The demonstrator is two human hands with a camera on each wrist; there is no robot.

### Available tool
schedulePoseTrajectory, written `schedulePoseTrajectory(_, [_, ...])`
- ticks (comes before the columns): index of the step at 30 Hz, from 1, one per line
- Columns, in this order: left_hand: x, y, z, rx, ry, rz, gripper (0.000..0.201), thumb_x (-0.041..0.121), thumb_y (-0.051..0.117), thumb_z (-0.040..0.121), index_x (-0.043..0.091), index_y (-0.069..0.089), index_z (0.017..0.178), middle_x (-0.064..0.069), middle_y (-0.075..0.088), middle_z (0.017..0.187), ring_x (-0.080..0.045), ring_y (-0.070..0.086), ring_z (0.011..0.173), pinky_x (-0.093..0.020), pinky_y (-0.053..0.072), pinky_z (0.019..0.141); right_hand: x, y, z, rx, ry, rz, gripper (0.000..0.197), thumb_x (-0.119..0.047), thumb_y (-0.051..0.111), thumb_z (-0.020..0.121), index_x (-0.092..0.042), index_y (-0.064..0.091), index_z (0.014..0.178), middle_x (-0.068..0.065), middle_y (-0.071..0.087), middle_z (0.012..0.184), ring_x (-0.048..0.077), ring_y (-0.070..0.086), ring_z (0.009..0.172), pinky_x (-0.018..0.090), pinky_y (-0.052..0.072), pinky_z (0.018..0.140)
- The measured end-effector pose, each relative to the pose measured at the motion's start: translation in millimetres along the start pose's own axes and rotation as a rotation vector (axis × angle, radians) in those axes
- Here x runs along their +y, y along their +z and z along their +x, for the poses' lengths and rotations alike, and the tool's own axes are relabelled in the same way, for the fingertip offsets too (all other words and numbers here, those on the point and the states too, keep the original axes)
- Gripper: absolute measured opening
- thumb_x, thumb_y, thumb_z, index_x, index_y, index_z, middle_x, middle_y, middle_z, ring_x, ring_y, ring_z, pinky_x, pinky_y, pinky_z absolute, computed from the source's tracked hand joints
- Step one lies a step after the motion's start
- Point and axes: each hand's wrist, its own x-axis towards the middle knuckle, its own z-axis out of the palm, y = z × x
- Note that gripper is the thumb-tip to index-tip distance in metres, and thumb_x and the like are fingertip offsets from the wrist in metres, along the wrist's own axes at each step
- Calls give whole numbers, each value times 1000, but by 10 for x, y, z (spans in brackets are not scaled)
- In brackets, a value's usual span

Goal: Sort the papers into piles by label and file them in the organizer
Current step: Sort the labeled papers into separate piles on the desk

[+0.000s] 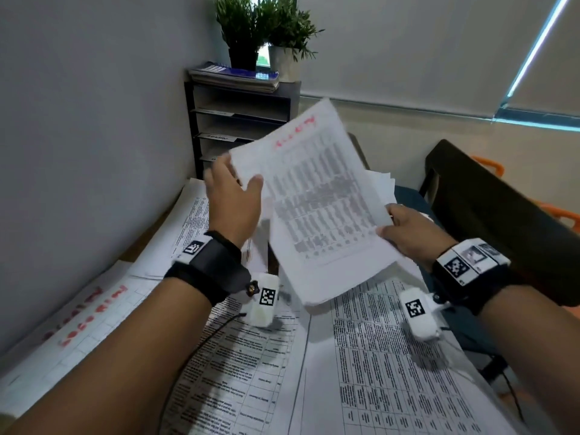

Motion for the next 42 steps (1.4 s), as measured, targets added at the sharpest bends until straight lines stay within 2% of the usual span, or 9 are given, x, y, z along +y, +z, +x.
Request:
schedulePoseTrajectory(3, [116, -177, 1, 74, 353, 233, 52, 31, 58, 92, 18, 46, 140, -9, 47, 135, -24, 45, 122, -36, 36, 106, -355, 196, -8, -200, -96, -146, 10, -13, 61, 91, -22, 58, 88, -5, 60, 76, 17, 57, 69, 28, 41, 61])
schedulePoseTrajectory(6, [218, -226, -167, -323, 530, 476, 48, 31, 50, 87, 26, 58, 135, -3, 54, 135, -25, 48, 125, -44, 35, 109, -645, 516, -31, -399, -160, -254, 20, -15, 61, 90, -27, 53, 77, -9, 58, 70, 12, 55, 63, 27, 40, 60])
schedulePoseTrajectory(9, [106, -169, -377, -858, 414, 744, 39, 24, 50, 94, 33, 59, 130, 6, 60, 131, -19, 50, 129, -45, 23, 116, -776, 874, -74, -462, -191, -257, 10, -15, 64, 88, -19, 60, 80, 0, 61, 74, 18, 58, 68, 28, 44, 62])
schedulePoseTrajectory(12, [-71, -235, -410, -1029, 349, 919, 22, 24, 55, 91, 33, 65, 108, 6, 71, 107, -22, 65, 104, -33, 43, 93, -658, 951, -71, -465, -91, -11, 8, -9, 62, 89, -14, 68, 85, 13, 71, 78, 26, 67, 72, 39, 55, 69])
schedulePoseTrajectory(16, [-180, -346, -349, -1209, 162, 1048, 18, 20, 67, 85, 27, 77, 98, 4, 73, 97, -19, 66, 90, -27, 52, 76, -332, 587, 29, -267, -126, -145, 17, -11, 57, 93, -24, 65, 86, -9, 66, 78, 18, 66, 80, 42, 58, 83])
schedulePoseTrajectory(23, [-91, -81, -426, -1012, 270, 912, 14, 34, 57, 94, 21, 61, 94, -2, 69, 104, -21, 58, 88, -30, 43, 70, 232, 183, 52, -127, -29, -354, 29, -15, 62, 94, -15, 64, 123, -5, 61, 113, 11, 55, 102, 20, 37, 89])
schedulePoseTrajectory(29, [6, 411, -634, -906, 188, 595, 51, 44, 59, 96, 18, 54, 139, -9, 55, 126, -27, 60, 107, -37, 50, 92, 211, 267, 8, -190, -57, -330, 35, -1, 53, 92, -16, 68, 120, -2, 68, 120, 10, 57, 105, 20, 39, 88])
schedulePoseTrajectory(34, [-55, 543, -662, -934, 197, 630, 41, 36, 66, 91, 14, 59, 125, -10, 53, 122, -30, 59, 107, -34, 48, 90, 254, 255, 7, -53, -64, -210, 34, 1, 50, 94, -18, 69, 115, -5, 67, 118, 13, 60, 110, 21, 40, 95])
schedulePoseTrajectory(42, [-167, 548, -629, -885, 179, 513, 17, 22, 71, 87, 26, 59, 98, 0, 57, 104, -21, 58, 91, -29, 39, 70, 660, 84, -346, 249, 189, 401, 18, -1, 57, 92, -14, 69, 96, 6, 70, 95, 20, 64, 84, 26, 50, 70])
